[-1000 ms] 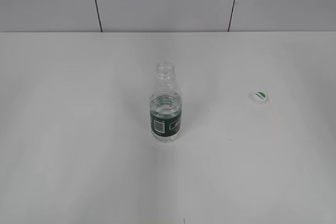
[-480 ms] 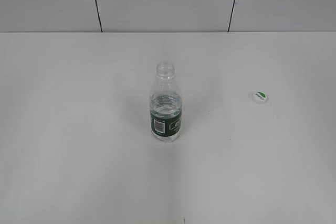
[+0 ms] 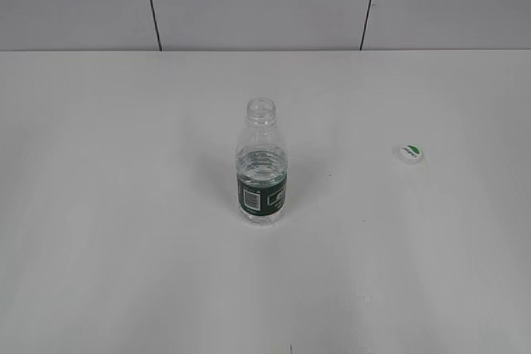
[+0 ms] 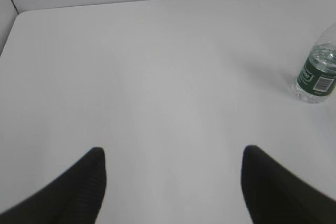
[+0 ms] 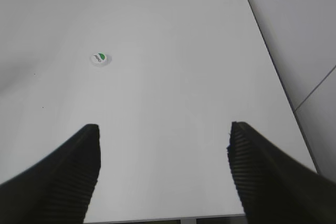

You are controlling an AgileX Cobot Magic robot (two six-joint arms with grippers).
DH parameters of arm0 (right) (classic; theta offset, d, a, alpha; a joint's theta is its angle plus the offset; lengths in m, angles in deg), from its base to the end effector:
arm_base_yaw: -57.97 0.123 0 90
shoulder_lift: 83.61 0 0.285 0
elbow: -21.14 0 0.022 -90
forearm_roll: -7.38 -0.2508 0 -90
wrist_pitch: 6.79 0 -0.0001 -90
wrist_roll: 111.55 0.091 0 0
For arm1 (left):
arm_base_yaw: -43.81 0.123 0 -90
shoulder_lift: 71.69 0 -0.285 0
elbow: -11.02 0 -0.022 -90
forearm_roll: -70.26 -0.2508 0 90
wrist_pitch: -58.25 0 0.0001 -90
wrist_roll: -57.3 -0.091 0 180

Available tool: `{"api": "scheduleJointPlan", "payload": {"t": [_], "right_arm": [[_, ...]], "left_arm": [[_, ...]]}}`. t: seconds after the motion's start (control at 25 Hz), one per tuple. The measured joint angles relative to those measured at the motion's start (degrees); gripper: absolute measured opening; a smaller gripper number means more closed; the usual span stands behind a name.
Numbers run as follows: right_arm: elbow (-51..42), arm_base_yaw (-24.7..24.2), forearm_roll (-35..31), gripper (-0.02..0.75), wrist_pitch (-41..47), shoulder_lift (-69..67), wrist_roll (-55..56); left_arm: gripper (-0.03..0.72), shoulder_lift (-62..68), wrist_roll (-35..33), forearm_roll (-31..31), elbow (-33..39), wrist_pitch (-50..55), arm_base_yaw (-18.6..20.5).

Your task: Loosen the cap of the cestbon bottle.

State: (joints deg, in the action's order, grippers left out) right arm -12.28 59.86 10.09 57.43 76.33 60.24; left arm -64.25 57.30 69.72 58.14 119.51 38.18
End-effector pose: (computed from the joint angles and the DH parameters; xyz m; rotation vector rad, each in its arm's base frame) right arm 0.0013 -0.0038 0.3454 -0.1757 2.0481 -0.1250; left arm -0.0090 0.0016 0.2835 0.0986 2.0194 -0.0510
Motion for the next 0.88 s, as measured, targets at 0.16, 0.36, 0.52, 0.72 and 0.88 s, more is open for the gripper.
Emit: {"api": "scheduleJointPlan", "payload": {"t": [0.16,0.36,0.52,0.72,0.88], "right_arm": [[-5.4,0.0,0.0,0.578,-0.2,6.1,0.1],[-8.0,0.0,0.0,0.578,-0.2,10.0,0.1],[-11.1,0.0,0.0,0.577,-0.5,12.4,0.1],[-14.1,0.0,0.0,0.577,-0.9,12.7,0.4],[-14.3,0.0,0.0,0.577,-1.0,12.7,0.5]], "left_arm": [[0.492,0.0,0.0,0.0,0.0,0.0,0.0],[0.491,0.0,0.0,0.1,0.0,0.0,0.0],[0.491,0.0,0.0,0.1,0.0,0.0,0.0],[0.491,0.0,0.0,0.2,0.0,0.0,0.0],[0.486,0.0,0.0,0.2,0.0,0.0,0.0]]}}
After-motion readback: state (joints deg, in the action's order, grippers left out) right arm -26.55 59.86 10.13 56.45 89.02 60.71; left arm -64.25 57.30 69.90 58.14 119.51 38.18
